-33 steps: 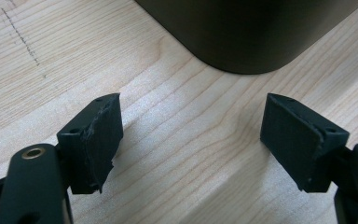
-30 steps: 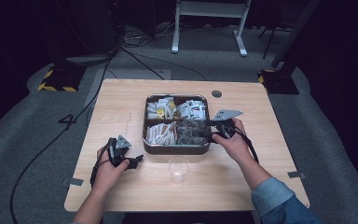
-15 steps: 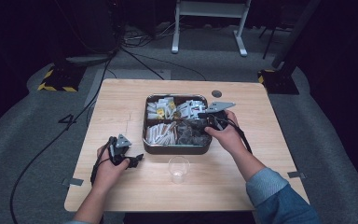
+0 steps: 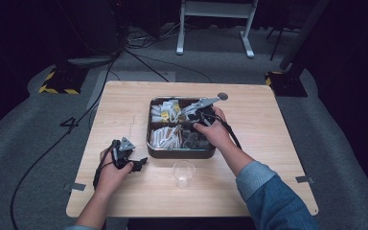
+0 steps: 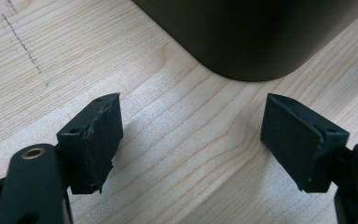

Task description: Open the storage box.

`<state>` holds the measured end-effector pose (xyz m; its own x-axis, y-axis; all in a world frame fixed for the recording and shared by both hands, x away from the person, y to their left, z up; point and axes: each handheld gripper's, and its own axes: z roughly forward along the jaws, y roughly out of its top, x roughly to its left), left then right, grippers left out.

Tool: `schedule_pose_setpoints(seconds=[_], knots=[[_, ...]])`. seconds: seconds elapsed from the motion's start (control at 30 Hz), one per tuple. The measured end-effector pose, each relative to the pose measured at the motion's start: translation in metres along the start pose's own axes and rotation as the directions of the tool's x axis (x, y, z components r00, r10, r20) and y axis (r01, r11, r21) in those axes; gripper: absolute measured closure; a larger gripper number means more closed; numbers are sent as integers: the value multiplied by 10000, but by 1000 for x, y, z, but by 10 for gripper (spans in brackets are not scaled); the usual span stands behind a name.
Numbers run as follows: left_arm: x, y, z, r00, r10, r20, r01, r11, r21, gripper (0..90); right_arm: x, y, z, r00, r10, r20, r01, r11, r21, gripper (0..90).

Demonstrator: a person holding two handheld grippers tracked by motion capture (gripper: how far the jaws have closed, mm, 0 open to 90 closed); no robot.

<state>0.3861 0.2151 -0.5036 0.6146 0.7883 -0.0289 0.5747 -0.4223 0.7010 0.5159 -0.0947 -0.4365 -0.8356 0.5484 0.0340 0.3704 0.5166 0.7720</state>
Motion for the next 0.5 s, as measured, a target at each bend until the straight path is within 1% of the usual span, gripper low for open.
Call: schedule_pose_setpoints(seconds=[0.13,0.2,0.3,0.4,0.43,0.5], knots=[[0,0,0,10000,3,-12,-3,10000,11,215,0,2,6,10000,-19,-28,20,9999,161,475],[0,0,0,10000,3,-5,-3,10000,-1,215,0,3,7,10000,-20,-9,20,9999,126,476],[0,0,0,10000,2,-12,-2,10000,11,216,0,4,11,10000,-27,-14,27,9995,313,486],[0,0,0,10000,53,-22,-53,10000,13,215,0,5,14,9999,-119,26,118,9995,283,490],[1,1,0,10000,53,-21,-53,10000,41,215,0,5,15,9999,-145,72,143,9996,242,504],[0,1,0,10000,-10,-14,10,10000,44,215,-1,6,15,9997,-223,124,220,9995,243,519]])
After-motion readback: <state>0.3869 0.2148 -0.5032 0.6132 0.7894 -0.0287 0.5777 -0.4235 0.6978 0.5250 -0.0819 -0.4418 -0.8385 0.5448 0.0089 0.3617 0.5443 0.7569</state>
